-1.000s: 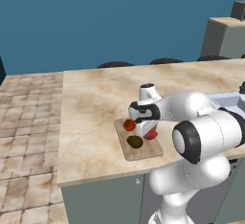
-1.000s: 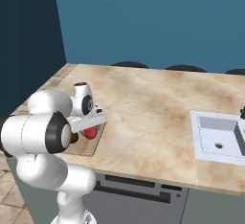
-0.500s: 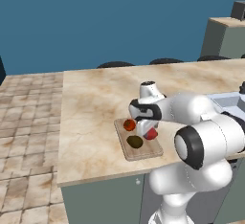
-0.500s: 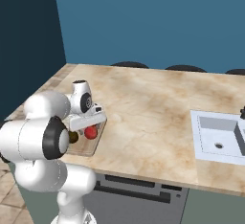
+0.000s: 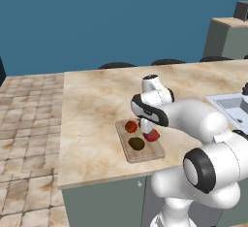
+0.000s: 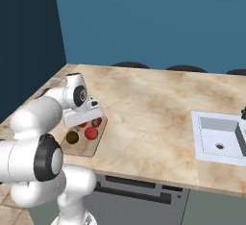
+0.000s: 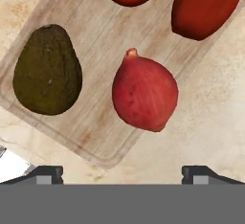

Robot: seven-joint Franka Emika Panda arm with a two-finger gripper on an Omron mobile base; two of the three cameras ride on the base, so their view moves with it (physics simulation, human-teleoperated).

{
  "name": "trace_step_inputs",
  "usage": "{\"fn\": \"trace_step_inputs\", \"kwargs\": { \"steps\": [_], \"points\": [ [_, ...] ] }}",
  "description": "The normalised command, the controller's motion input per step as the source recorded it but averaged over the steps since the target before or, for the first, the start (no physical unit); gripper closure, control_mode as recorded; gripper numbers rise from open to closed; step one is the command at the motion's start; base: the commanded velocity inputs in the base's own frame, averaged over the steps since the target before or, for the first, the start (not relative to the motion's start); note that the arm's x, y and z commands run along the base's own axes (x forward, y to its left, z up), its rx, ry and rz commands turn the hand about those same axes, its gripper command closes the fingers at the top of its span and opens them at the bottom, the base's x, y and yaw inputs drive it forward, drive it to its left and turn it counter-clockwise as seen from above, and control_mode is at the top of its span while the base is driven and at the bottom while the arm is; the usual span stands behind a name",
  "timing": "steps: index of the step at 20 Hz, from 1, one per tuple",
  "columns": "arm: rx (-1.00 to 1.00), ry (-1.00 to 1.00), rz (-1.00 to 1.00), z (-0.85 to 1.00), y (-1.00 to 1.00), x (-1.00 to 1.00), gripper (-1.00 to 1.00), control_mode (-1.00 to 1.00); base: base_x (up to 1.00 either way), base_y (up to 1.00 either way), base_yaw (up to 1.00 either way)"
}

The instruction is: Place the avocado, onion, tomato, and bell pepper on the cutting board.

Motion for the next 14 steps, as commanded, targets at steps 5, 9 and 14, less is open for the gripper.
{"fn": "trace_step_inputs", "kwargs": {
  "steps": [5, 9, 14],
  "points": [
    [-0.09, 0.00, 0.00, 0.46, 0.00, -0.31, -1.00, -1.00, 0.00, 0.00, 0.00],
    [-0.10, -0.01, 0.00, 0.50, 0.00, -0.42, -1.00, -1.00, 0.00, 0.00, 0.00],
    [-0.07, -0.13, 0.00, 0.53, 0.00, -0.49, -1.00, -1.00, 0.00, 0.00, 0.00]
  ]
}}
